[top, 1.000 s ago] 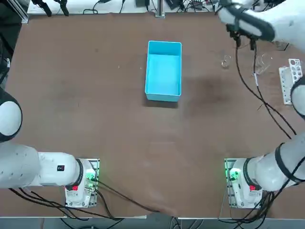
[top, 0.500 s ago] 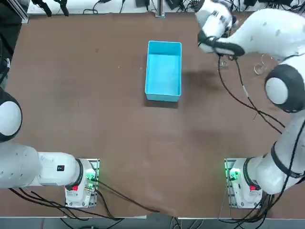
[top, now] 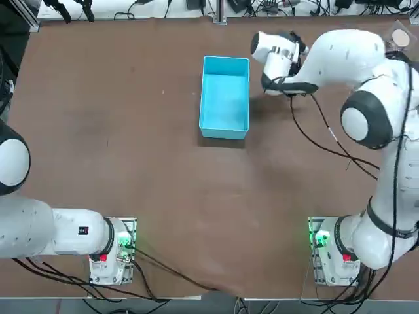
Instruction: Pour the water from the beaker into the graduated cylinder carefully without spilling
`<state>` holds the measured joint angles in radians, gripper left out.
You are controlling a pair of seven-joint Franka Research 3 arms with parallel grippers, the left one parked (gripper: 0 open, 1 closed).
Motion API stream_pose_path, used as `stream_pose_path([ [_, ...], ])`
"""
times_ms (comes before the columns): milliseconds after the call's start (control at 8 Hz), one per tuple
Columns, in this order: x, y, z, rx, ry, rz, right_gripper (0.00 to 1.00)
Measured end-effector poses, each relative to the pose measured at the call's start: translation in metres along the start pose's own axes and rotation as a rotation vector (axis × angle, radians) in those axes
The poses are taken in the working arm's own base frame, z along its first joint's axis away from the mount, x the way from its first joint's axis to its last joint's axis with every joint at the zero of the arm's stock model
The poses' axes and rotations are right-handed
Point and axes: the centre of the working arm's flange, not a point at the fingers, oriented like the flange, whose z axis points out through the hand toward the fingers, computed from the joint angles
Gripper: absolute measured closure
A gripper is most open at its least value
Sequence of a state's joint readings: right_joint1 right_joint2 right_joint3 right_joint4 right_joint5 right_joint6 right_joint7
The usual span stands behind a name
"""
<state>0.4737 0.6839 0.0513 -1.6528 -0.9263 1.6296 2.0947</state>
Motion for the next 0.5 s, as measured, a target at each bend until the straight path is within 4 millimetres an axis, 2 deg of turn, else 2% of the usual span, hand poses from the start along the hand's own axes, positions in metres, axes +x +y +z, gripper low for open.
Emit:
stream_pose_path([
  [250,-0.027,-0.024,0.018,-0.003,0.030,0.044,0.00],
  [500,-0.046,-0.039,0.036,-0.018,0.041,0.100,0.00],
])
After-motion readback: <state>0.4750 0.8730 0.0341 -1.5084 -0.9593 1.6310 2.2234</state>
